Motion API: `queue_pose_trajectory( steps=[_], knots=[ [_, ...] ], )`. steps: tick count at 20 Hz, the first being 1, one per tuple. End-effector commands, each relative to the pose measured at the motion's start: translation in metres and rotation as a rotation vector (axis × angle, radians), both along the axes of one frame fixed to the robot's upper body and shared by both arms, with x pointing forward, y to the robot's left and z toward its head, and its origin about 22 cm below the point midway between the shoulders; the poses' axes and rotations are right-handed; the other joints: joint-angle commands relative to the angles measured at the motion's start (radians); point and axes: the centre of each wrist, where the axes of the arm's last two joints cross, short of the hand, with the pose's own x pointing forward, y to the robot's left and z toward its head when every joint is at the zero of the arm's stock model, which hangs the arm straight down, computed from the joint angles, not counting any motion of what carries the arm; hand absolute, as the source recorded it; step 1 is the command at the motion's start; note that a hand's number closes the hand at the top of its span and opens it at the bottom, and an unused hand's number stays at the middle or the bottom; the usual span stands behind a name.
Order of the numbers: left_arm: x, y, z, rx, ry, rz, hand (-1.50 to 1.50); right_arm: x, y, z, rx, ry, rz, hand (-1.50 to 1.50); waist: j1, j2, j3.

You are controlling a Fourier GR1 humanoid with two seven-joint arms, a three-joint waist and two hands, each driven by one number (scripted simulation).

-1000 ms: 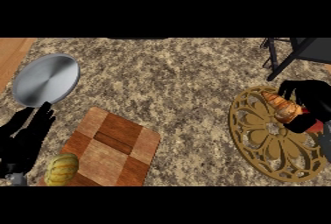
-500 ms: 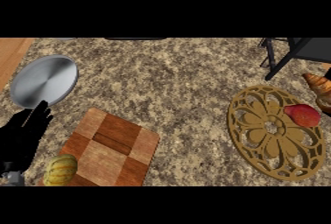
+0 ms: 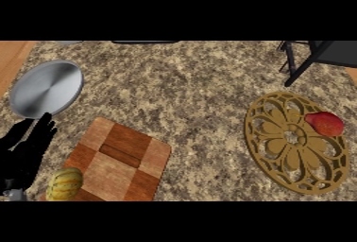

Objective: Pick the croissant from the placemat and place it in the tiered shelf

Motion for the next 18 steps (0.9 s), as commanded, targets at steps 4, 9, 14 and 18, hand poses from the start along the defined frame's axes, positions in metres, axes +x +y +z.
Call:
queue_pose_trajectory(
  steps=[4, 9, 14, 18],
  knots=[
    [0.021, 0.023, 0.005, -0.011, -0.004, -0.012, 0.00, -0.016, -0.002, 0.057, 0.109, -0.095, -0.029, 1.50, 0.008, 0.005, -0.001],
    [0.006, -0.006, 0.005, -0.011, 0.006, -0.020, 0.00, -0.013, -0.004, 0.094, 0.057, -0.175, -0.163, 1.50, 0.027, 0.006, 0.000],
    [0.026, -0.007, 0.027, 0.004, -0.021, -0.028, 0.00, -0.005, -0.017, 0.119, -0.083, -0.171, -0.249, 1.50, 0.037, 0.011, 0.001],
    [0.008, -0.018, 0.007, -0.009, -0.019, -0.039, 0.00, 0.016, -0.017, 0.110, -0.122, -0.164, -0.229, 1.50, 0.037, 0.009, 0.001]
  ],
)
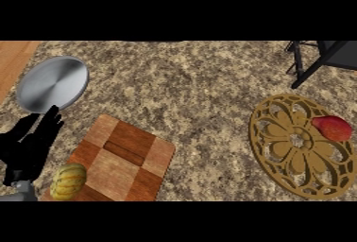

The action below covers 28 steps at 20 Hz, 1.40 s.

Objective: Pick the croissant from the placemat and place it in the tiered shelf

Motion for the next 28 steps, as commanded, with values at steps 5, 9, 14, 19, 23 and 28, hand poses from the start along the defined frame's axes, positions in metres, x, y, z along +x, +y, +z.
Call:
queue_pose_trajectory(
  steps=[5, 9, 14, 19, 23, 28],
  knots=[
    [-0.001, 0.002, -0.004, -0.006, 0.016, -0.024, 0.00, 0.030, -0.006, 0.006, -0.056, 0.018, -0.050, 1.50, 0.000, 0.001, 0.000],
    [0.013, 0.015, 0.015, -0.008, 0.003, -0.019, 0.00, 0.053, 0.000, 0.004, -0.099, 0.005, -0.114, 1.50, 0.008, 0.003, 0.000],
    [0.008, 0.000, 0.004, -0.008, 0.000, -0.026, 0.00, 0.069, -0.015, 0.001, -0.106, 0.005, -0.143, 1.50, 0.021, 0.007, 0.001],
    [0.001, -0.002, 0.003, -0.015, -0.002, -0.023, 0.00, 0.098, -0.013, -0.040, -0.065, 0.012, -0.157, 1.50, 0.031, 0.010, 0.001],
    [0.017, -0.012, 0.007, -0.004, -0.020, -0.017, 0.00, 0.094, -0.034, -0.057, -0.023, 0.036, -0.141, 1.50, 0.017, 0.009, 0.002],
    [0.010, -0.004, 0.002, -0.008, -0.013, -0.049, 0.00, 0.105, -0.030, -0.066, 0.079, 0.015, -0.313, 1.50, 0.043, 0.019, 0.003]
  ],
)
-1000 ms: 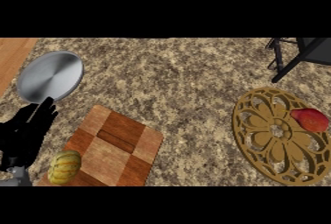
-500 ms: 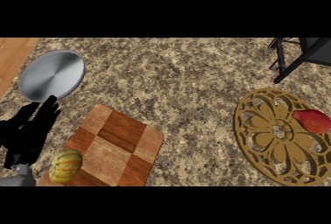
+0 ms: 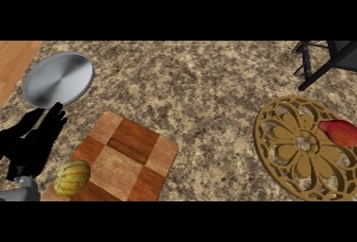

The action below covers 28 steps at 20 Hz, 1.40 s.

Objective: Pick the croissant from the placemat and place it in the tiered shelf

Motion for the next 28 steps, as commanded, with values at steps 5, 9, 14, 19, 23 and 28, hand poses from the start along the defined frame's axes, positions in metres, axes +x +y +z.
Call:
queue_pose_trajectory(
  steps=[5, 9, 14, 19, 23, 28],
  knots=[
    [0.007, -0.016, 0.010, 0.000, -0.003, -0.015, 0.00, 0.011, 0.001, -0.022, -0.072, 0.062, -0.036, -1.50, 0.007, 0.002, 0.001],
    [0.010, 0.007, 0.005, -0.007, -0.004, -0.006, 0.00, -0.008, -0.022, -0.015, -0.017, 0.007, -0.013, -1.50, 0.006, 0.010, 0.002],
    [0.009, 0.002, 0.015, -0.005, -0.004, -0.019, 0.00, 0.001, -0.016, -0.030, 0.125, -0.048, 0.031, -1.50, 0.005, 0.003, 0.003],
    [0.009, -0.006, 0.009, -0.016, 0.001, -0.003, 0.00, -0.004, -0.020, -0.009, 0.321, -0.066, 0.046, -1.50, 0.004, 0.004, 0.002],
    [-0.010, -0.012, 0.000, -0.006, -0.016, 0.010, 0.00, -0.030, -0.046, 0.000, 0.419, -0.119, 0.088, -1.50, 0.010, 0.001, 0.003],
    [0.005, -0.013, 0.007, 0.013, -0.002, 0.009, 0.00, -0.061, -0.066, 0.029, 0.517, -0.228, 0.099, -1.50, -0.005, 0.002, 0.003]
  ],
)
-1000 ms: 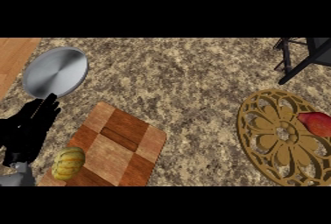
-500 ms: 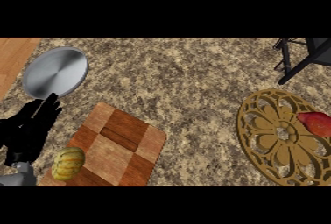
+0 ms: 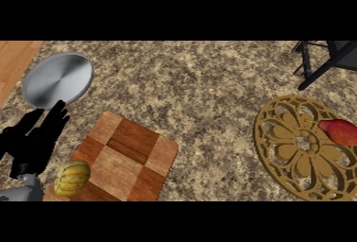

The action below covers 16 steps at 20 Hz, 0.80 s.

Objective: Pick the croissant from the placemat and place it in the tiered shelf

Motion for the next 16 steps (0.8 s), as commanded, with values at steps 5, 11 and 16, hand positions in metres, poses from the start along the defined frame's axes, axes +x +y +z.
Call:
queue_pose_trajectory(
  steps=[5, 11, 16],
  knots=[
    [-0.018, 0.010, -0.015, 0.001, 0.016, 0.011, 0.00, -0.087, -0.053, 0.037, 0.099, -0.100, -0.028, -1.50, -0.020, -0.005, 0.000],
    [-0.018, 0.015, -0.012, -0.004, 0.009, 0.031, 0.00, -0.158, -0.080, 0.057, 0.086, -0.059, -0.139, -1.50, -0.029, -0.007, 0.002],
    [-0.006, 0.024, 0.004, -0.011, 0.001, 0.071, 0.00, -0.200, -0.092, 0.060, 0.073, -0.018, -0.095, -1.50, -0.065, -0.010, 0.008]
  ],
)
